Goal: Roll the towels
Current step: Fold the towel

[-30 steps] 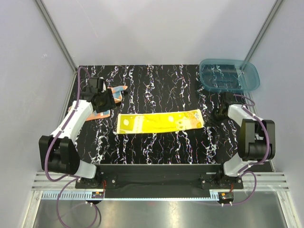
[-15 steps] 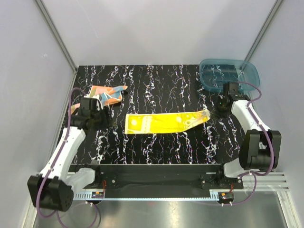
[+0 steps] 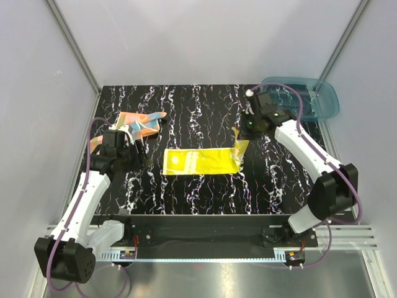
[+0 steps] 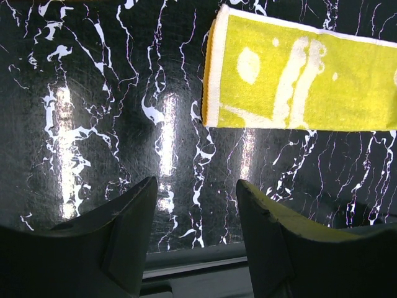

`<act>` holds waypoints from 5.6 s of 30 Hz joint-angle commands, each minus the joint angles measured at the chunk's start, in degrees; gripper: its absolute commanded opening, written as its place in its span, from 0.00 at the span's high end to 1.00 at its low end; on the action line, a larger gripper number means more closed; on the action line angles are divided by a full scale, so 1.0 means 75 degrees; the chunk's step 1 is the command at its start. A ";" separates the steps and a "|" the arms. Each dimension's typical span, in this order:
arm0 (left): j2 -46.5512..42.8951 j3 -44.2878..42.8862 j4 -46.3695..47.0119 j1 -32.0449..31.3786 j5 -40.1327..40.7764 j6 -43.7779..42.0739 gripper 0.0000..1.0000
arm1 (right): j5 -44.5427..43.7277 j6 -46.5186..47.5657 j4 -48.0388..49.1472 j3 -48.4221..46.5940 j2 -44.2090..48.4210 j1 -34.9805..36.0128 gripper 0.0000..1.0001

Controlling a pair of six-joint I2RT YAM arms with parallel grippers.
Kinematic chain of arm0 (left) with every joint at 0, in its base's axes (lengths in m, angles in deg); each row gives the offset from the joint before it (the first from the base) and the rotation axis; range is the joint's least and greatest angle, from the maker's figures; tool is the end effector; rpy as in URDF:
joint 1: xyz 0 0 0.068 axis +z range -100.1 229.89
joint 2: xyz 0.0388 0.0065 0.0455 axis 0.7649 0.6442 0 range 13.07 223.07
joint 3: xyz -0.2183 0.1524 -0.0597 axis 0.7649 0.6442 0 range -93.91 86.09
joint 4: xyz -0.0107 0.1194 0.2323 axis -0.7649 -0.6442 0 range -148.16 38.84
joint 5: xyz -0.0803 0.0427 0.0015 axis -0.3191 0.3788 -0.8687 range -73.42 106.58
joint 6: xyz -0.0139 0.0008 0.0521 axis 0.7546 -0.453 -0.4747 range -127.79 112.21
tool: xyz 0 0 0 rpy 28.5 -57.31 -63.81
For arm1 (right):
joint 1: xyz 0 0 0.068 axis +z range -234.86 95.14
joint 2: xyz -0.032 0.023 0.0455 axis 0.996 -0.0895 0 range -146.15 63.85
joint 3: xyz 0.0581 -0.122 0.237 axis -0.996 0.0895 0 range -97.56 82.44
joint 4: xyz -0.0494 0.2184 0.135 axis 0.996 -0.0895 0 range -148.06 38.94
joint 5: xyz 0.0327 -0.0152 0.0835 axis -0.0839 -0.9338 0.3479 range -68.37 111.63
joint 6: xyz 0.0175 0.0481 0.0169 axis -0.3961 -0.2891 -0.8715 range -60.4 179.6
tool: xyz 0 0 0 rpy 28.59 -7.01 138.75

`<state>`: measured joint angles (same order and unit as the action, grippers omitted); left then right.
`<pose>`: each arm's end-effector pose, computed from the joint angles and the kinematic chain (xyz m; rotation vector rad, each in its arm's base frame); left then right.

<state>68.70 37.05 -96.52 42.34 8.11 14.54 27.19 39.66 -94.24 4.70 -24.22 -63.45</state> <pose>0.1862 -0.0301 0.2768 -0.2589 2.4950 -0.4022 0.3042 0.1229 0.3045 -0.0735 2.5477 0.4123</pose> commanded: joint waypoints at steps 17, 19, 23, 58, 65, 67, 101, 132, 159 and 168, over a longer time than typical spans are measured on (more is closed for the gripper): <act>-0.0223 -0.0024 0.0177 0.0011 0.0227 0.0070 0.42 | -0.0132 -0.0153 -0.0325 -0.3509 -0.2447 0.3239 1.00; -0.0200 -0.0024 0.0177 0.0011 0.0215 0.0058 0.42 | -0.0144 -0.0177 -0.0325 -0.3674 -0.2623 0.3368 1.00; -0.0176 -0.0036 0.0177 0.0011 0.0215 0.0058 0.42 | -0.0109 -0.0223 -0.0348 -0.4107 -0.3068 0.3520 1.00; 0.0023 -0.0083 0.0060 0.0011 0.0765 0.0152 0.42 | -0.0236 -0.0259 0.0625 -0.5104 -0.4853 0.4505 0.14; 0.0304 -0.0270 0.0119 0.0011 0.0967 0.0257 0.43 | -0.0448 -0.0188 0.0543 -0.4087 -0.2931 0.4259 0.00; 0.0573 -0.0364 0.0224 -0.0001 0.0593 0.0339 0.44 | -0.0670 -0.0352 0.0472 -0.3291 -0.2322 0.4003 0.02; 0.6538 -0.3422 0.1407 -0.2637 0.1973 0.0410 0.47 | -0.0484 -0.0821 0.1456 0.1609 -0.3022 0.2032 0.25; 0.6771 -0.4149 0.0962 -0.3727 0.2817 0.0164 0.48 | -0.0507 -0.0657 0.1445 0.1681 -0.3269 0.2032 0.25; 0.6434 -0.3634 0.1327 -0.3716 0.3004 0.0515 1.00 | -0.0472 -0.0681 0.1269 0.1517 -0.3655 0.2032 0.26; 0.6058 -0.3774 0.0531 -0.3646 0.3976 0.1312 0.91 | -0.0484 -0.0646 0.1175 0.1447 -0.3714 0.2032 0.26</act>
<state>116.18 9.80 -89.66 14.39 33.27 21.34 24.18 33.93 -85.84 11.43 -44.96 -48.37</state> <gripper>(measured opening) 0.075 0.738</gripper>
